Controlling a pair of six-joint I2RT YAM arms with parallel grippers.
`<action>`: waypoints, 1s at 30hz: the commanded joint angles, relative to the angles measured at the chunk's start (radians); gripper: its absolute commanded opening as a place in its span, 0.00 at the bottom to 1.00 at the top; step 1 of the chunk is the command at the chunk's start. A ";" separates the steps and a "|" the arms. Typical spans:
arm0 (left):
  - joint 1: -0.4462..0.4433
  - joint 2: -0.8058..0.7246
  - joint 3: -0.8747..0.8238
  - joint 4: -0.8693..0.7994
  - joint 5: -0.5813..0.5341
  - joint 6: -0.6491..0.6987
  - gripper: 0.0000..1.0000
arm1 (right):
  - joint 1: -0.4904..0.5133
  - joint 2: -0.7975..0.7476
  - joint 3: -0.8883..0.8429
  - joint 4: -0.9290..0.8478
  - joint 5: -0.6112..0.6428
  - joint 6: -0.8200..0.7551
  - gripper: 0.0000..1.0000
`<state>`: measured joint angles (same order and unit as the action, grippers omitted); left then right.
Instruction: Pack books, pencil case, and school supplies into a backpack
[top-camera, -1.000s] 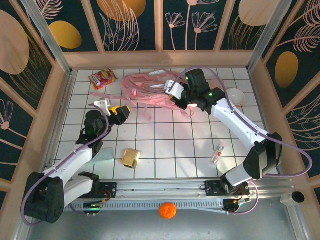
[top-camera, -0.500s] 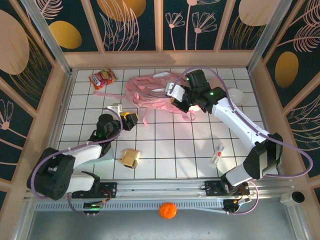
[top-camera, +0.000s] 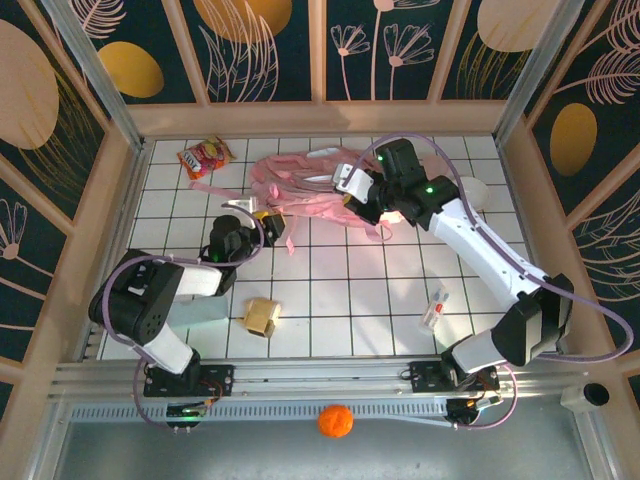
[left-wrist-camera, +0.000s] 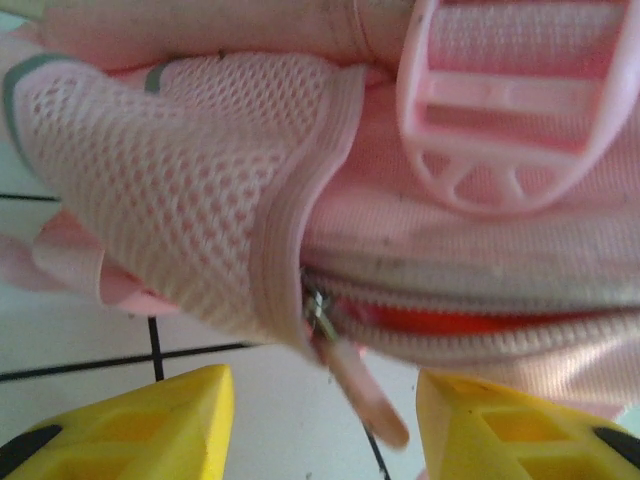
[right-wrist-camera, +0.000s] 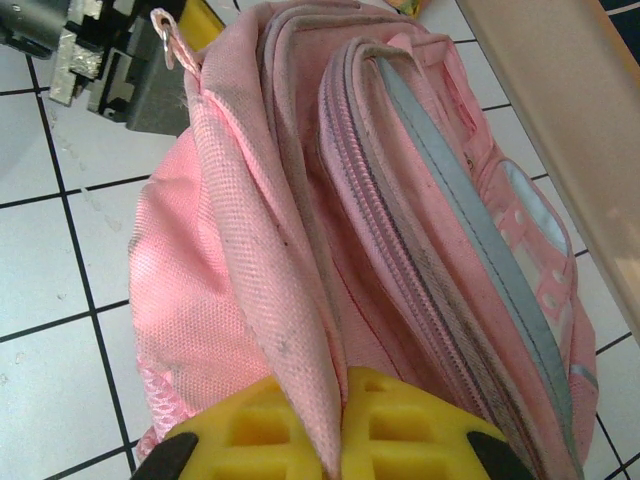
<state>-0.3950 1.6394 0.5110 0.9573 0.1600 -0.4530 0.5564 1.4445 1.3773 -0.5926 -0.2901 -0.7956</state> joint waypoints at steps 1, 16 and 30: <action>-0.007 0.038 0.047 0.075 0.035 0.027 0.43 | 0.005 -0.063 0.004 0.105 -0.049 0.041 0.00; -0.011 -0.049 0.020 0.001 0.267 -0.014 0.00 | 0.065 -0.009 -0.088 0.320 0.230 0.307 0.00; -0.013 -0.199 0.107 -0.277 0.623 0.097 0.00 | 0.080 0.048 -0.197 0.464 0.363 0.521 0.00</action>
<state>-0.3927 1.5124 0.5648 0.7219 0.5697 -0.4286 0.6384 1.4681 1.1889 -0.3187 -0.0261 -0.3824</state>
